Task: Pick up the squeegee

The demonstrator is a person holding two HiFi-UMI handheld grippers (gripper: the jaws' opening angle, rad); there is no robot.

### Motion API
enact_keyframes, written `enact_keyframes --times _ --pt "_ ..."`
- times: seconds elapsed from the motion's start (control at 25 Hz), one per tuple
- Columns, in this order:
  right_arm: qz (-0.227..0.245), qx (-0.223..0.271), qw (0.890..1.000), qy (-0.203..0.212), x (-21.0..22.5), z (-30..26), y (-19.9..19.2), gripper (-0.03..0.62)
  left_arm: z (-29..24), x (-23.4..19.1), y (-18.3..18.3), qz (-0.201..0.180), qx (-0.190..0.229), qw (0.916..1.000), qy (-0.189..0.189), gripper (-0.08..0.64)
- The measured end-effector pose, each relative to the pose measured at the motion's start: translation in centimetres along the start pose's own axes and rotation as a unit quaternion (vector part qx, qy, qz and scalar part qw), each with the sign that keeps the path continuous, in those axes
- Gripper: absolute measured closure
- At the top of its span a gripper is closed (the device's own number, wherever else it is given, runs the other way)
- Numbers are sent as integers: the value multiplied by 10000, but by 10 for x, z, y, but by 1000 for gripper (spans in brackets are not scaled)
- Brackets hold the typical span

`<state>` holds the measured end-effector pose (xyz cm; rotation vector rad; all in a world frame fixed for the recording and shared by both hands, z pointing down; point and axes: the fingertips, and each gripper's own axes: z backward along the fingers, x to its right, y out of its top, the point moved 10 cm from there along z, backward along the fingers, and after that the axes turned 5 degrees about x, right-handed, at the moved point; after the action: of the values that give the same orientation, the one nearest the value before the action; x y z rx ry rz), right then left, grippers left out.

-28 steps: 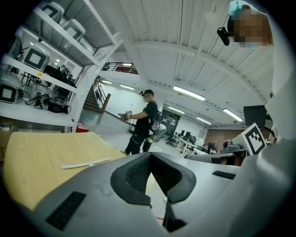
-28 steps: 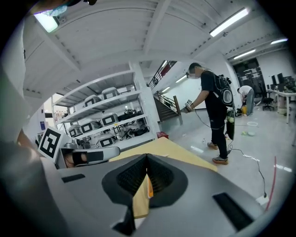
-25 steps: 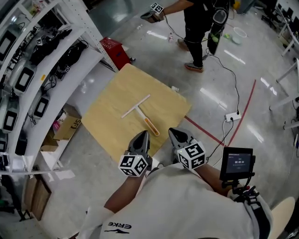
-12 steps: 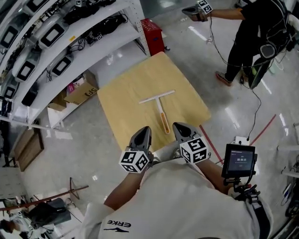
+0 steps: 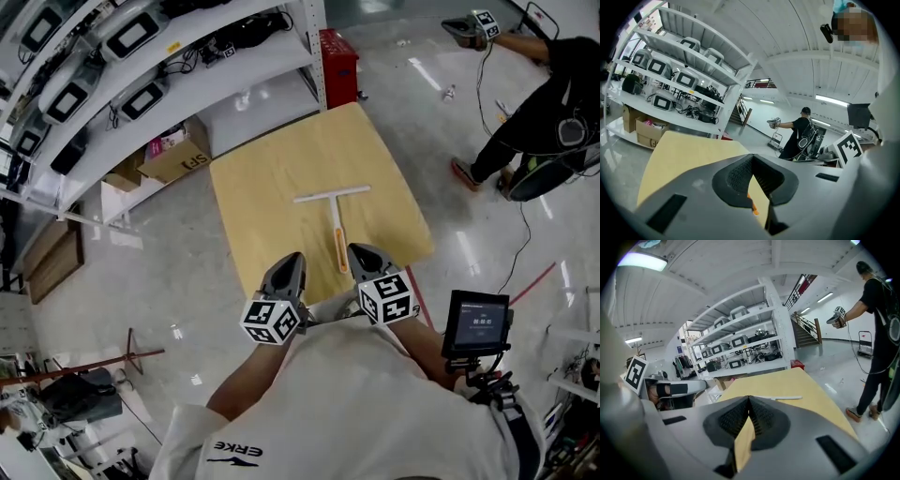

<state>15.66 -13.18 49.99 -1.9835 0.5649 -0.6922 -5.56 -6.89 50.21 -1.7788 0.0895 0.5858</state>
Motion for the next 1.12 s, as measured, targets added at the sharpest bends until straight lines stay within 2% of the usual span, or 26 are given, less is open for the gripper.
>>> enact_keyframes --times 0.36,0.68,0.84,1.04,1.12 --pt "-91 -371 9988 -304 4 -5 -10 588 4 5 -7 183 -285 9994 58 557" --pt "-259 -732 9937 -803 18 -22 -24 588 -11 -4 -12 171 -713 9971 -222 557" --pt "-258 -899 9917 -878 18 -28 -23 588 -12 -6 -11 261 -828 9959 -237 557" --pt "-106 -1211 9877 -979 18 -78 -32 586 -21 -47 -15 426 -986 9941 -171 557" --pt "-40 -1372 9851 -1034 18 -96 -38 563 -23 -62 -17 482 -1027 9935 -139 557"
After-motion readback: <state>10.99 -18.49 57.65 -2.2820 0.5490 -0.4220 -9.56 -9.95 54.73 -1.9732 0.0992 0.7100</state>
